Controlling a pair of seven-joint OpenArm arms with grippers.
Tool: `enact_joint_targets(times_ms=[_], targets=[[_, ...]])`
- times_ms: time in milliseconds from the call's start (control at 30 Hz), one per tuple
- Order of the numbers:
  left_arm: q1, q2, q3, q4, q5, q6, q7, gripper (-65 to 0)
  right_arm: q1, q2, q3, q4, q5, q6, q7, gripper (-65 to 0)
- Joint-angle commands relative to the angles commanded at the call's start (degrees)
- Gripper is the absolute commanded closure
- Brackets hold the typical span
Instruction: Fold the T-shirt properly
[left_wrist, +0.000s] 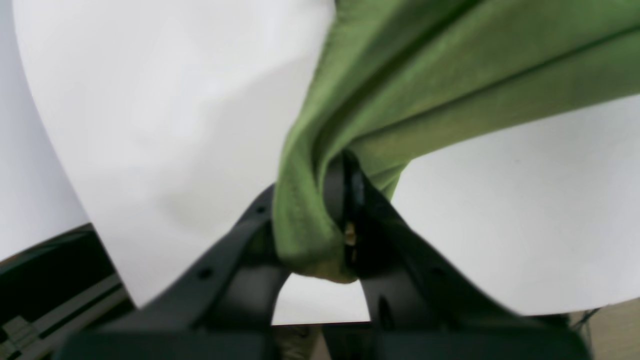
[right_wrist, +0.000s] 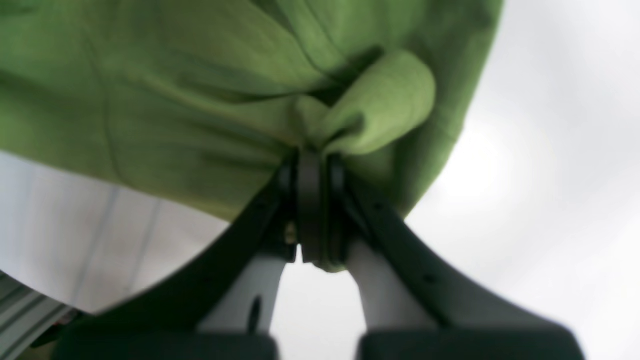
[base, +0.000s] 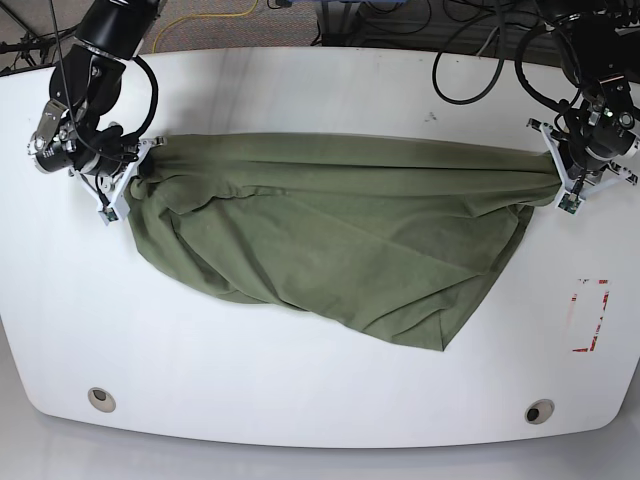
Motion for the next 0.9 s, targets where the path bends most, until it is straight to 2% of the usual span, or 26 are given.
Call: enact_joint_targets(times_ms=[100, 133, 233, 333, 433, 667, 900], targets=[[-1.14, 0.00, 0.00, -2.11, -0.62, 0.00, 0.00, -11.8, 0.09, -1.23, 0.00, 0.00, -0.18, 0.00, 0.00, 0.0], [-1.41, 0.00, 0.00, -3.08, -1.67, 0.00, 0.09, -17.2, 0.18, -1.49, 0.00, 0.00, -0.35, 0.00, 0.00, 0.0], [-1.58, -0.09, 0.00, -4.22, -4.57, 0.00, 0.09, -27.2, 0.09, -1.67, 0.00, 0.00, -0.35, 0.00, 0.00, 0.0], [-1.41, -0.26, -0.09, -4.92, -7.47, 0.00, 0.18, -34.0, 0.00, -1.76, 0.00, 0.00, -0.35, 0.00, 0.00, 0.0], [-1.67, -0.35, -0.09, -6.68, -10.29, 0.00, 1.32, -36.9, 0.09, -1.85, 0.00, 0.00, -0.44, 0.00, 0.00, 0.0], [-5.19, -0.44, -0.53, -10.81, -19.60, 0.00, 5.71, -37.4, 0.79, -2.02, 0.00, 0.00, -0.35, 0.00, 0.00, 0.0], [-12.13, -0.35, -2.20, -17.49, -20.75, 0.00, 5.80, -37.4, 1.93, -3.34, 0.00, 0.00, -0.53, 0.00, 0.00, 0.0]])
